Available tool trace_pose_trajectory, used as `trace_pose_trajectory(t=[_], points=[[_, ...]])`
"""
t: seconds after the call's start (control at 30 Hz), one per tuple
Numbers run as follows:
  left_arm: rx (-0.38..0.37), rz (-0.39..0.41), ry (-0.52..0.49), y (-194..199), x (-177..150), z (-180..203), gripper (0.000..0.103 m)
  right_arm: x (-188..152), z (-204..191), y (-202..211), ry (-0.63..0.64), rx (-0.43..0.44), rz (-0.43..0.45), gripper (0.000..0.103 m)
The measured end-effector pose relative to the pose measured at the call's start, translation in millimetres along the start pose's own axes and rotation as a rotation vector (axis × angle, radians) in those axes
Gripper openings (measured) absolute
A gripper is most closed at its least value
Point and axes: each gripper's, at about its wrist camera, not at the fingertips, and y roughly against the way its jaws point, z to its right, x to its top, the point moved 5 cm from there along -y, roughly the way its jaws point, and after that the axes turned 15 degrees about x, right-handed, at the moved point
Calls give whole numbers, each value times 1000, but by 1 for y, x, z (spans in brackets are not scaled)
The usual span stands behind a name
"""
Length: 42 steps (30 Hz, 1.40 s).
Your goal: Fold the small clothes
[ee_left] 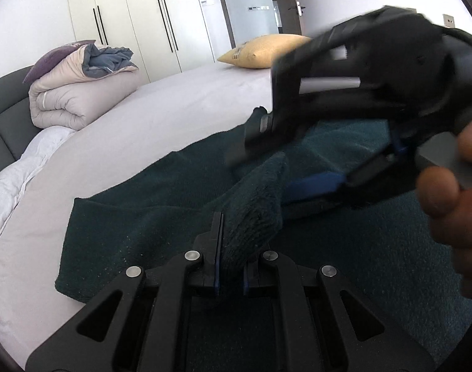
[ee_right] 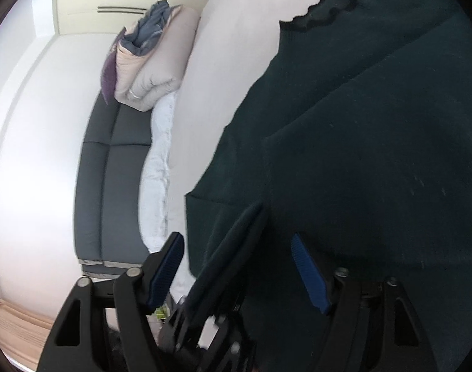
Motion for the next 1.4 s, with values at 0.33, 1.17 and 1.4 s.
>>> trace_pose_trajectory(t=[0.33,1.17,1.4], points=[[-276,-88,137,39,-19,-26,11,9,-13,18,147,-136,11,10],[-219,-266,333,-79,26,-122,11,50,33,163,133,-469,184,34],[-217,-346,296,-98,-2,-102,11,18,22,157,176,-466,201,52]])
